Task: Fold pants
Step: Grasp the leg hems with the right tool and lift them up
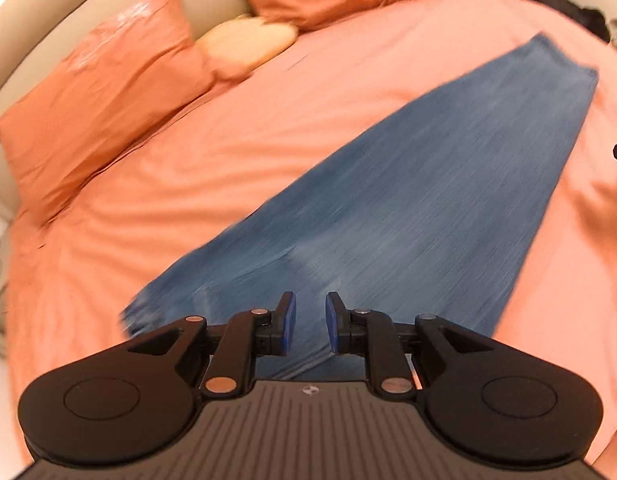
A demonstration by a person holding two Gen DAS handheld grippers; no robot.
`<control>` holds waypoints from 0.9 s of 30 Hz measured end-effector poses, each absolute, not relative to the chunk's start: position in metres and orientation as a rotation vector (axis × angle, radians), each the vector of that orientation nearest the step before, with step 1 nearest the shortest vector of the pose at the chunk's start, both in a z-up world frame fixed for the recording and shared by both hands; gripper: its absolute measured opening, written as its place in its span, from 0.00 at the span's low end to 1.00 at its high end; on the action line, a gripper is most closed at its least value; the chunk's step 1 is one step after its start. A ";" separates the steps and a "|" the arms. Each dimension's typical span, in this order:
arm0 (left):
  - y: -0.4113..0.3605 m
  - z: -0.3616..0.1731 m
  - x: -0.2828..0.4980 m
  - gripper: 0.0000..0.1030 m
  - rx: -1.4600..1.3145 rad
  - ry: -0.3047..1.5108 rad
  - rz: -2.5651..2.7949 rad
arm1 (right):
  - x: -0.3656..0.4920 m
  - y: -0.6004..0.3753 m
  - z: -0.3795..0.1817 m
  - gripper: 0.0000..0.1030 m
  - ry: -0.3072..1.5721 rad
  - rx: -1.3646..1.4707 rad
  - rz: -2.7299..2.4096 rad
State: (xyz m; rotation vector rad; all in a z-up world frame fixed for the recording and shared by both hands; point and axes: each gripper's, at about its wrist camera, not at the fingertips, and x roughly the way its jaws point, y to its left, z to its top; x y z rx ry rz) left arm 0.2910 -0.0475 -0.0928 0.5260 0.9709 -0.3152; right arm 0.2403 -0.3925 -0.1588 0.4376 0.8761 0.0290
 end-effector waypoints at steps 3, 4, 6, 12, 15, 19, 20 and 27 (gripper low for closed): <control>-0.087 -0.107 0.308 0.22 0.494 0.985 -0.346 | 0.238 -0.457 -0.159 0.40 0.852 0.490 -0.077; -0.100 -0.112 0.314 0.22 0.490 0.991 -0.351 | 0.239 -0.477 -0.161 0.40 0.845 0.513 -0.110; -0.125 -0.127 0.327 0.22 0.490 1.010 -0.362 | 0.241 -0.521 -0.166 0.40 0.827 0.569 -0.170; -0.189 -0.160 0.360 0.22 0.440 1.067 -0.390 | 0.265 -0.626 -0.197 0.41 0.780 0.793 -0.270; -0.217 -0.177 0.380 0.22 0.422 1.095 -0.396 | 0.281 -0.659 -0.219 0.41 0.762 0.904 -0.294; -0.250 -0.197 0.408 0.22 0.373 1.125 -0.439 | 0.305 -0.685 -0.247 0.41 0.750 0.996 -0.316; -0.258 -0.201 0.414 0.22 0.369 1.124 -0.448 | 0.309 -0.690 -0.254 0.40 0.753 1.014 -0.319; -0.315 -0.218 0.454 0.22 0.377 1.086 -0.489 | 0.329 -0.716 -0.285 0.37 0.732 1.119 -0.283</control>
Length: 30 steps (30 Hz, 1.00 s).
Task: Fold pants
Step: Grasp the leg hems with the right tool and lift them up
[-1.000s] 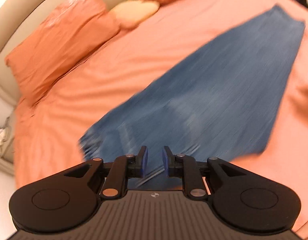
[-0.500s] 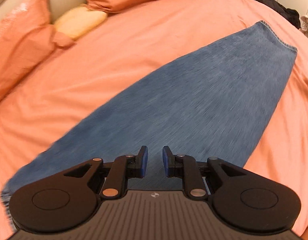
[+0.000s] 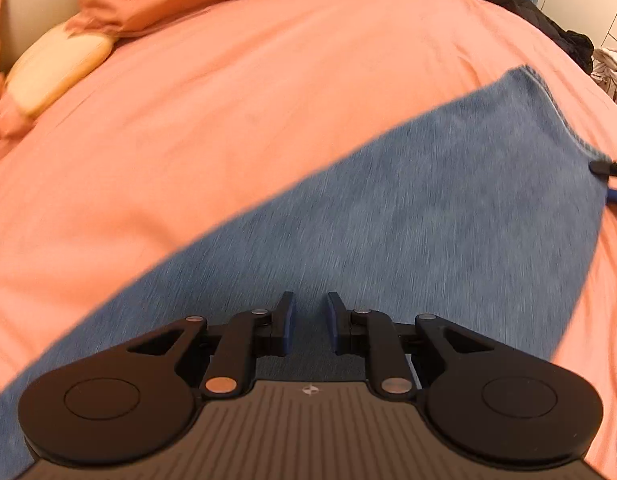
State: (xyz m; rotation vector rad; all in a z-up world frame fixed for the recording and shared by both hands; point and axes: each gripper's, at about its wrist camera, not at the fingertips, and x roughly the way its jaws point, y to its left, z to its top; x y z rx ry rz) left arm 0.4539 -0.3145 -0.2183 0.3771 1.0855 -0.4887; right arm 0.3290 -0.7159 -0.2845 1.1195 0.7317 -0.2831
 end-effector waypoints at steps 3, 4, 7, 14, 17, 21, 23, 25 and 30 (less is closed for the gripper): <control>-0.332 -0.223 0.474 0.21 0.374 1.062 -0.455 | 0.333 -0.719 -0.292 0.33 0.712 1.146 -0.275; -0.336 -0.226 0.481 0.21 0.368 1.064 -0.442 | 0.334 -0.719 -0.293 0.33 0.712 1.139 -0.275; -0.342 -0.237 0.498 0.19 0.335 1.106 -0.415 | 0.337 -0.715 -0.291 0.29 0.712 1.080 -0.269; -0.344 -0.229 0.494 0.18 0.363 1.119 -0.424 | 0.342 -0.711 -0.275 0.19 0.716 1.001 -0.267; -0.343 -0.214 0.465 0.18 0.392 1.108 -0.511 | 0.338 -0.708 -0.255 0.18 0.700 0.951 -0.244; -0.346 -0.207 0.415 0.15 0.429 1.126 -0.664 | 0.335 -0.700 -0.217 0.16 0.674 0.841 -0.179; -0.348 -0.214 0.395 0.13 0.461 1.147 -0.707 | 0.337 -0.693 -0.198 0.15 0.668 0.785 -0.156; -0.352 -0.224 0.383 0.13 0.498 1.152 -0.709 | 0.338 -0.684 -0.179 0.15 0.664 0.716 -0.135; -0.355 -0.241 0.389 0.13 0.457 1.196 -0.658 | 0.341 -0.653 -0.130 0.14 0.640 0.573 -0.076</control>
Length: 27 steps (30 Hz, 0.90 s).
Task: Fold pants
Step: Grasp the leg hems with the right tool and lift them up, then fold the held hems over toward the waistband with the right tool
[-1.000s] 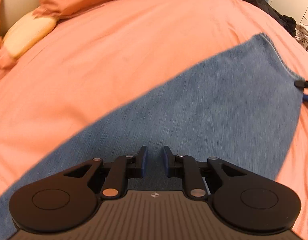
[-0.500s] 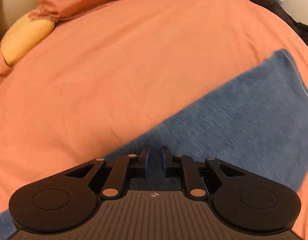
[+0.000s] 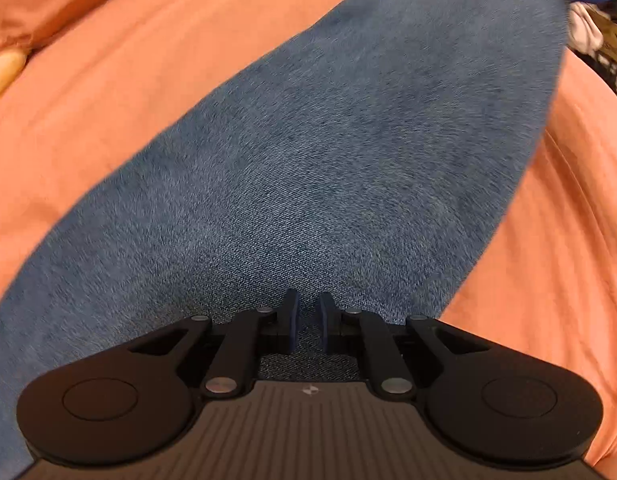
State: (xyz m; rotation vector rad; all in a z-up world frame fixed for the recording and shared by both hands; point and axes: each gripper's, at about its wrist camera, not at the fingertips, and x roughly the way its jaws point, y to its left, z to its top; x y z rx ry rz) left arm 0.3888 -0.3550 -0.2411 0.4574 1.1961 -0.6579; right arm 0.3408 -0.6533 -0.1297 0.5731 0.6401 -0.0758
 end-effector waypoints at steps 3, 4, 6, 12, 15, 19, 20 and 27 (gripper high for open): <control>-0.344 -0.228 0.389 0.13 0.424 1.194 -0.651 | 0.342 -0.623 -0.095 0.13 0.631 0.460 -0.039; -0.337 -0.219 0.385 0.14 0.422 1.177 -0.656 | 0.342 -0.611 -0.083 0.13 0.625 0.429 -0.019; -0.316 -0.200 0.376 0.15 0.410 1.140 -0.665 | 0.341 -0.585 -0.058 0.12 0.617 0.358 0.024; -0.235 -0.151 0.357 0.15 0.372 1.050 -0.594 | 0.338 -0.483 0.002 0.12 0.608 0.139 0.153; -0.191 -0.136 0.349 0.15 0.361 1.023 -0.536 | 0.333 -0.425 0.018 0.12 0.609 0.051 0.219; -0.141 -0.120 0.342 0.15 0.328 1.013 -0.448 | 0.334 -0.349 0.016 0.12 0.647 -0.025 0.283; -0.127 -0.116 0.340 0.15 0.320 1.007 -0.433 | 0.336 -0.331 0.011 0.12 0.660 -0.034 0.296; -0.053 -0.104 0.319 0.15 0.269 0.989 -0.369 | 0.346 -0.222 -0.061 0.11 0.799 -0.055 0.377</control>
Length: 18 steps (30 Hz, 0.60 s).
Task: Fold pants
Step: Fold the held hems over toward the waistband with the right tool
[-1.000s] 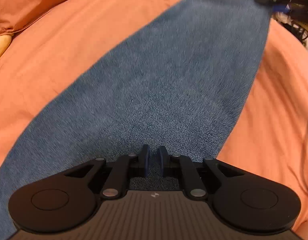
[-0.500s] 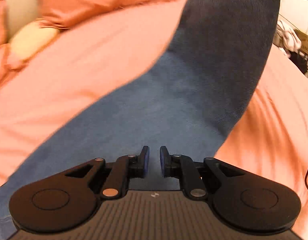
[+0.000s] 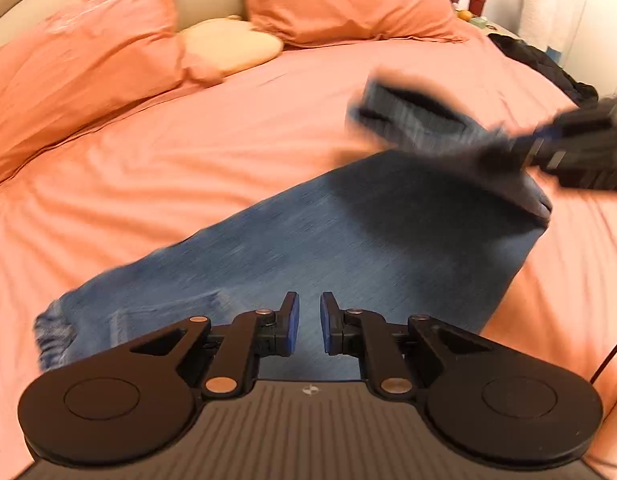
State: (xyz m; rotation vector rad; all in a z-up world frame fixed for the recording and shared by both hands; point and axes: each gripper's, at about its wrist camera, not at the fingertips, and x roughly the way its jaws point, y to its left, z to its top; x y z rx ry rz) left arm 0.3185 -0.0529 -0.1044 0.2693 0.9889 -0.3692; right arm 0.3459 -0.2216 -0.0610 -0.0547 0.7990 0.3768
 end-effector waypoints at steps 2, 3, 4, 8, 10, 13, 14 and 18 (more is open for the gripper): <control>-0.040 -0.107 0.316 0.15 0.264 0.995 -0.362 | 0.347 -0.196 -0.086 0.11 0.854 -0.071 0.396; -0.032 -0.107 0.311 0.15 0.255 0.999 -0.362 | 0.350 -0.185 -0.099 0.11 0.882 -0.083 0.396; -0.028 -0.109 0.310 0.15 0.244 1.004 -0.364 | 0.349 -0.176 -0.110 0.11 0.909 -0.092 0.398; -0.019 -0.118 0.306 0.19 0.227 1.010 -0.370 | 0.346 -0.158 -0.141 0.12 0.984 -0.151 0.398; -0.017 -0.124 0.305 0.22 0.213 1.016 -0.382 | 0.347 -0.157 -0.147 0.18 1.024 -0.160 0.400; -0.016 -0.132 0.309 0.25 0.194 1.023 -0.392 | 0.351 -0.159 -0.141 0.26 1.049 -0.118 0.421; -0.018 -0.133 0.311 0.26 0.192 1.023 -0.389 | 0.352 -0.160 -0.137 0.31 1.047 -0.103 0.425; -0.013 -0.142 0.315 0.30 0.165 1.029 -0.378 | 0.373 -0.170 -0.129 0.40 1.023 -0.025 0.371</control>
